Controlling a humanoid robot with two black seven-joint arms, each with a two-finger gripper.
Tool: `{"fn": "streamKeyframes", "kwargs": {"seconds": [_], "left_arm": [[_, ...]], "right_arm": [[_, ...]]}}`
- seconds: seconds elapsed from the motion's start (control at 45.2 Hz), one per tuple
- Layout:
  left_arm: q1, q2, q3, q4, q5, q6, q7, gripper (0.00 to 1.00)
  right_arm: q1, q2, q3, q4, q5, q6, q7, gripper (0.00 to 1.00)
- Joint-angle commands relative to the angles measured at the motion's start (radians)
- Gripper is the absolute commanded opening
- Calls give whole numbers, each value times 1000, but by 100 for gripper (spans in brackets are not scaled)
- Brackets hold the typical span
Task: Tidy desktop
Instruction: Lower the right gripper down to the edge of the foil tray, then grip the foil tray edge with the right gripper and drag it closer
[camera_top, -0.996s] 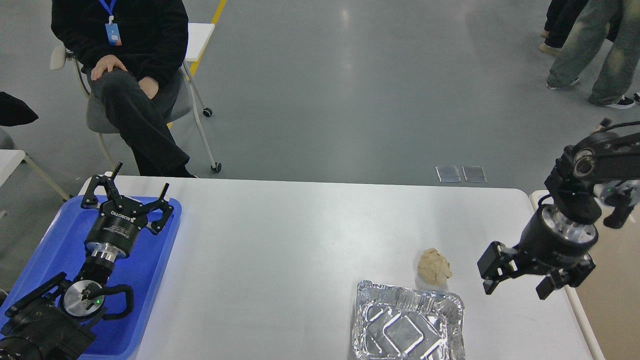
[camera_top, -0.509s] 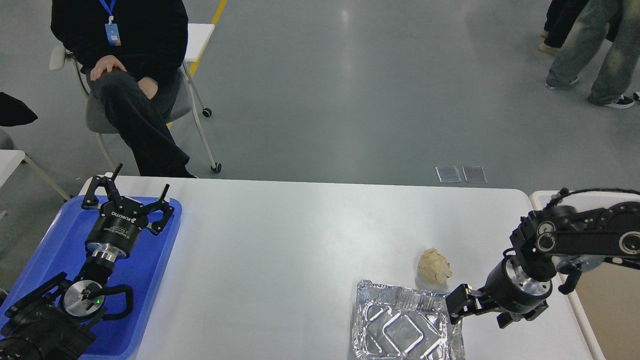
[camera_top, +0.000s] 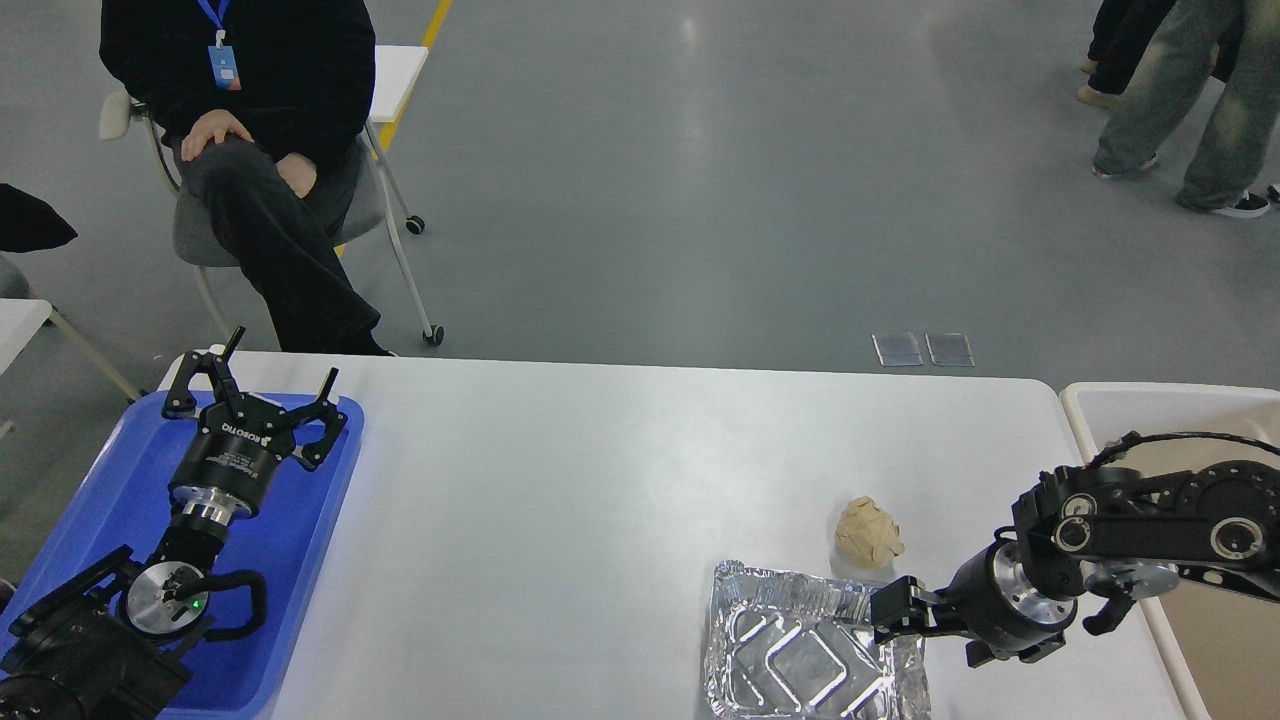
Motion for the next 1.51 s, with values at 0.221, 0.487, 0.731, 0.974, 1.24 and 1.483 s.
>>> {"fn": "streamKeyframes", "kwargs": {"seconds": [0.221,0.487,0.731,0.974,1.24,1.483], "left_arm": [[0,0,-1,0,-1,0,0,99],[0,0,1,0,-1,0,0,99],[0,0,-1,0,-1,0,0,99],[0,0,-1,0,-1,0,0,99],[0,0,-1,0,-1,0,0,99],[0,0,1,0,0,0,0,99]], "right_arm": [[-130,41,41,-92,-6,-23,0,98],[-158,74,62,-94,-8,-76,0,89],[-158,78,70,-92,-6,-83,-1,79],[-172,81,58,-86,-3,-70,-1,0],[-169,66,58,-91,-1,-84,-3,0],[-167,68,58,-91,-1,-86,-3,0]]}}
